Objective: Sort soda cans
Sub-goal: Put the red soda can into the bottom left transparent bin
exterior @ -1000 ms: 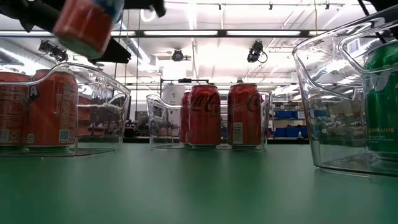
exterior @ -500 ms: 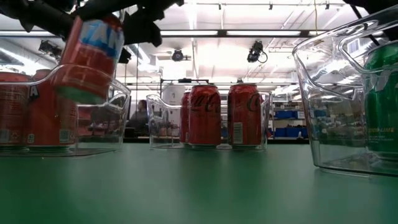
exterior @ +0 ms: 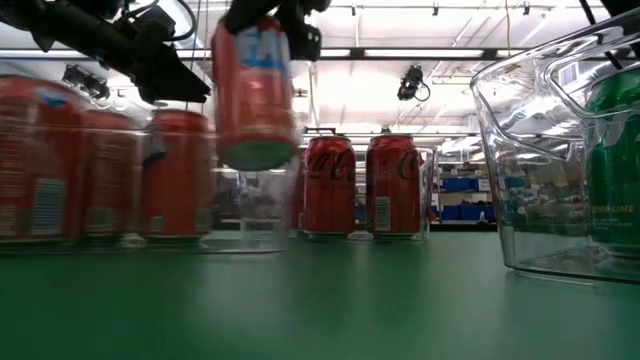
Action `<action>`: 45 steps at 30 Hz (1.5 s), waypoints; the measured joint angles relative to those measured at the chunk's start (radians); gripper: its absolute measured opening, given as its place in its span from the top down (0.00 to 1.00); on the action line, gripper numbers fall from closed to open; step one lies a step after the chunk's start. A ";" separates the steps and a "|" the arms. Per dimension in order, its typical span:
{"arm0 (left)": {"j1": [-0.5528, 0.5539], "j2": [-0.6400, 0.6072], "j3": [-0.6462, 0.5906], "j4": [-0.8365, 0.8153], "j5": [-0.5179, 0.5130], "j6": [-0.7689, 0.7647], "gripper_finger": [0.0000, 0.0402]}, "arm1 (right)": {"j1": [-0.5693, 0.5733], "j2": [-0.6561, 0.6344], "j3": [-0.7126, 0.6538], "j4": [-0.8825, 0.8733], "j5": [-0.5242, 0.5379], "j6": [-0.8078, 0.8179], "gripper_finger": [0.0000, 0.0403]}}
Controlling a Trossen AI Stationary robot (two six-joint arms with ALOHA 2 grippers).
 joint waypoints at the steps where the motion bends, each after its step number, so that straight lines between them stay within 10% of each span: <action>1: 0.000 0.000 0.000 -0.002 0.000 0.000 0.46 | 0.008 -0.001 0.000 -0.015 0.001 0.002 0.31; 45: 0.000 0.000 0.000 0.003 0.000 -0.020 0.46 | 0.024 0.020 -0.370 0.632 0.079 0.038 0.20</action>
